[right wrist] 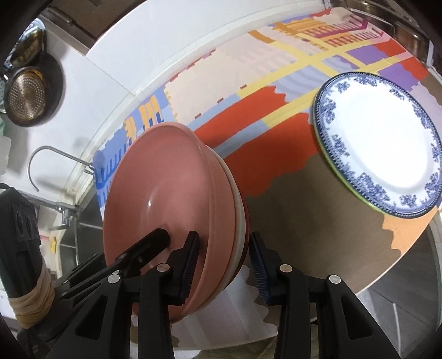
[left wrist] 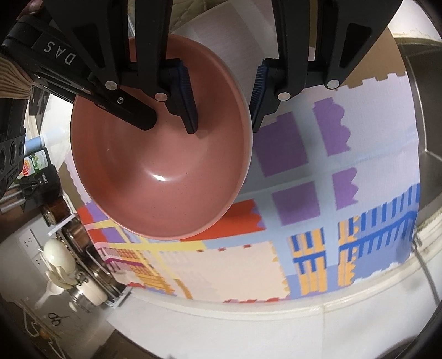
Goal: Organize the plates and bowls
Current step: 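Lift the bowl stack with both grippers and carry it over the plate stack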
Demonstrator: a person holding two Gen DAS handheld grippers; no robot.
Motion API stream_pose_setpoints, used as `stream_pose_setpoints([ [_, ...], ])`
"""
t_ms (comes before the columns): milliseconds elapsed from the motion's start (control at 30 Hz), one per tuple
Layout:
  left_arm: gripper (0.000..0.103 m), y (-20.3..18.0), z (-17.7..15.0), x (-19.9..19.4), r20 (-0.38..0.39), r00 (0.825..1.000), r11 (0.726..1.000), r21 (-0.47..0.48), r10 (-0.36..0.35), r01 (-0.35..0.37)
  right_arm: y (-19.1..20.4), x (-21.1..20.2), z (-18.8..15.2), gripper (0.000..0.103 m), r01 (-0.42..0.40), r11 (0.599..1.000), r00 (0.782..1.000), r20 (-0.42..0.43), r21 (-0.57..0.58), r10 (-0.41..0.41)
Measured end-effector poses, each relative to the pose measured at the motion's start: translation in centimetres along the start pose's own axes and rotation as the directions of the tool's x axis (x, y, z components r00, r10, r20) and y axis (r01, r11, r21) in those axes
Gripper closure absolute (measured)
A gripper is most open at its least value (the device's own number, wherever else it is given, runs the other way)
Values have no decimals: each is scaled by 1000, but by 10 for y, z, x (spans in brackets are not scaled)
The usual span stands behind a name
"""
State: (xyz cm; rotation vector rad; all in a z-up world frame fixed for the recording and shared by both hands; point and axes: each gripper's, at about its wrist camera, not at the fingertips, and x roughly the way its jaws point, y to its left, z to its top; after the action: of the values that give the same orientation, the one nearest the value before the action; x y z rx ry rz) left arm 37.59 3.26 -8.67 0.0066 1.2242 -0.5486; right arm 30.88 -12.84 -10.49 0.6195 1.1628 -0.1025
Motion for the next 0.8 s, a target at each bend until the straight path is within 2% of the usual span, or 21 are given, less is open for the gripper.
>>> stream_pose_setpoints([
  [300,66,-53,18,0,19,999,995,94,-33,31,-28,-34,10,64,12,999,997,79,46,-16],
  [800,66,-153,43,31,-1,996,971,220,-92,90,-110,-83,36,64,46,987,983,171,157,-73],
])
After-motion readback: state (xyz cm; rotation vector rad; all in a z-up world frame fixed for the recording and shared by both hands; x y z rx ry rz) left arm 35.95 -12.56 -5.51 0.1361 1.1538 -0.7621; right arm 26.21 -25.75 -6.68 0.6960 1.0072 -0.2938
